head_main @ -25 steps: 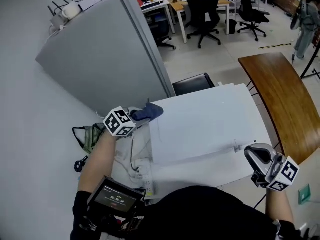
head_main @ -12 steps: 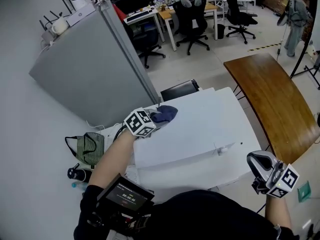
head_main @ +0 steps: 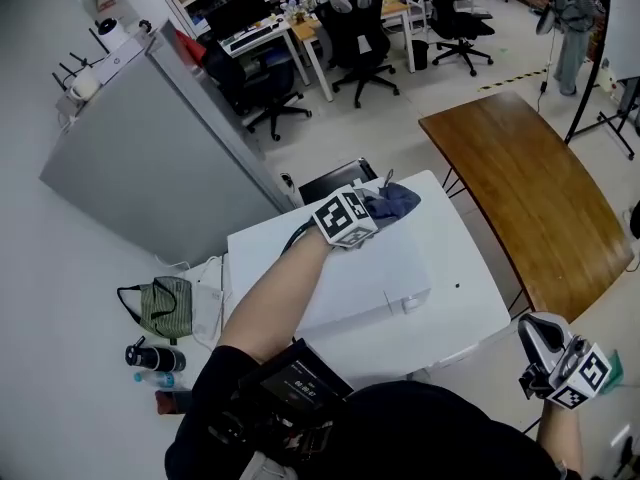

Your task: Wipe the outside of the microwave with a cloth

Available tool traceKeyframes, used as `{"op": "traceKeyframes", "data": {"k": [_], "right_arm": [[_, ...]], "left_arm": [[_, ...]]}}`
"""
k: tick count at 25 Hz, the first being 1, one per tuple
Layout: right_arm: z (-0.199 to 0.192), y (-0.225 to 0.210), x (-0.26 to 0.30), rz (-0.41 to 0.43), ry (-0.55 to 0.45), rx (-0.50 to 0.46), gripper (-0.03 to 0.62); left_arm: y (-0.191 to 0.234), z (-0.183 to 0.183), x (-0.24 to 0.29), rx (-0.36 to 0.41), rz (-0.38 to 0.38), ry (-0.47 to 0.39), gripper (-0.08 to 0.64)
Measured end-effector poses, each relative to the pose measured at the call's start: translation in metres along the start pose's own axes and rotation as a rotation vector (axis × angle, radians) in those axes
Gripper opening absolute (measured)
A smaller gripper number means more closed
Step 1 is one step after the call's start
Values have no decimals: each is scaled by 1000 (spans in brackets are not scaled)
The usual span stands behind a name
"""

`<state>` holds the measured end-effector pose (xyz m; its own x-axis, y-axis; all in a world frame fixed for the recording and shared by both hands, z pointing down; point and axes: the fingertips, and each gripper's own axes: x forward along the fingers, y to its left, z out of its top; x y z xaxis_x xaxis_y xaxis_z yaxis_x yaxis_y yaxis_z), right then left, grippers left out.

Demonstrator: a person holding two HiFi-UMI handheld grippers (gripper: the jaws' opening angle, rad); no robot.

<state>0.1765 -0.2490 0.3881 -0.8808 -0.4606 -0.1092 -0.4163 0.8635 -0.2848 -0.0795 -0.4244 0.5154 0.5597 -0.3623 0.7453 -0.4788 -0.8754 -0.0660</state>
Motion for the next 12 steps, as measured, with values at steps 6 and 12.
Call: {"op": "traceKeyframes", "data": {"k": [6, 12], "right_arm": [[-13, 72, 82, 183, 15, -32, 5], [-28, 151, 162, 351, 24, 12, 5]], "left_arm": [[-20, -117, -162, -70, 106, -11, 58], [-64, -287, -271, -235, 200, 65, 58]]}}
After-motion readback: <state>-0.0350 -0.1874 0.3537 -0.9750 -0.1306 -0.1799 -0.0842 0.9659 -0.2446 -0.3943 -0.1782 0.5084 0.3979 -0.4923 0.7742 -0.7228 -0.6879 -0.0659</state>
